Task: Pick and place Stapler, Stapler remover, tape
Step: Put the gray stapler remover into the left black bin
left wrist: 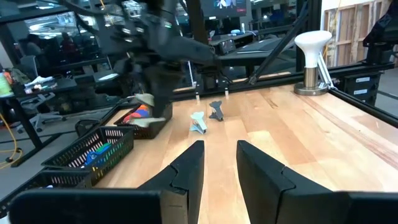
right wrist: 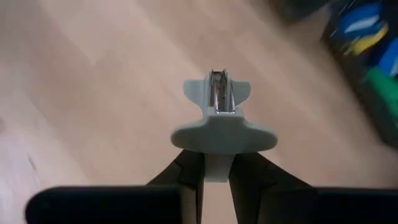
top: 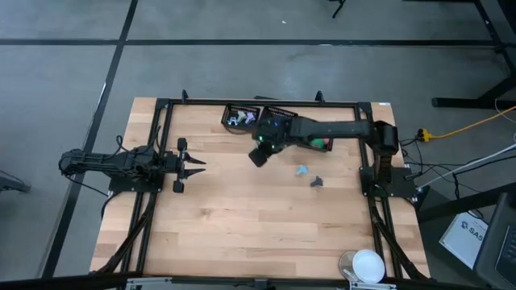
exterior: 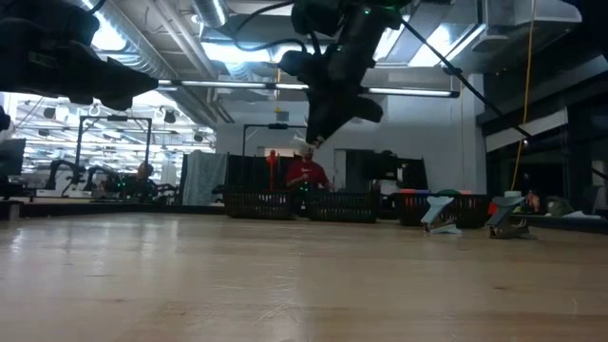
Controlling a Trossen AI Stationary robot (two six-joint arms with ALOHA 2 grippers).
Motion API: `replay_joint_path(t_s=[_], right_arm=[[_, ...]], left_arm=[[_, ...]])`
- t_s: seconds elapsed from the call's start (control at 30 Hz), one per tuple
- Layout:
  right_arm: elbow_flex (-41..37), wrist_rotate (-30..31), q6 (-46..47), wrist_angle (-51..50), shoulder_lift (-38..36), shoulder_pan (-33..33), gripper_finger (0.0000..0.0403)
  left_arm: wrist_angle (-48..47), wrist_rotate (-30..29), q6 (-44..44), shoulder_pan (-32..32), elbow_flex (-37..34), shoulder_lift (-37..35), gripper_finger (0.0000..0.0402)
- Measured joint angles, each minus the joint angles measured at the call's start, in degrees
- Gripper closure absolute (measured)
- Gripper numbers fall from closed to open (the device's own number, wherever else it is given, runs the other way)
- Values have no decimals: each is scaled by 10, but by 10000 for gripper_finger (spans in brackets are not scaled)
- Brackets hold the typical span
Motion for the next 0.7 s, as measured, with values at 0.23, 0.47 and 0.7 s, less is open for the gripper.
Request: replay_joint_path(t_s=[0.23,0.47,0.7], right_arm=[[24,-2,-63,41,0,-55,352],[25,-15,-143,73,0,-98,352],[25,-15,-134,91,19,-117,352]], left_arm=[[0,0,0,0,0,0,311],[0,0,0,0,0,0,311],[0,0,0,0,0,0,311]])
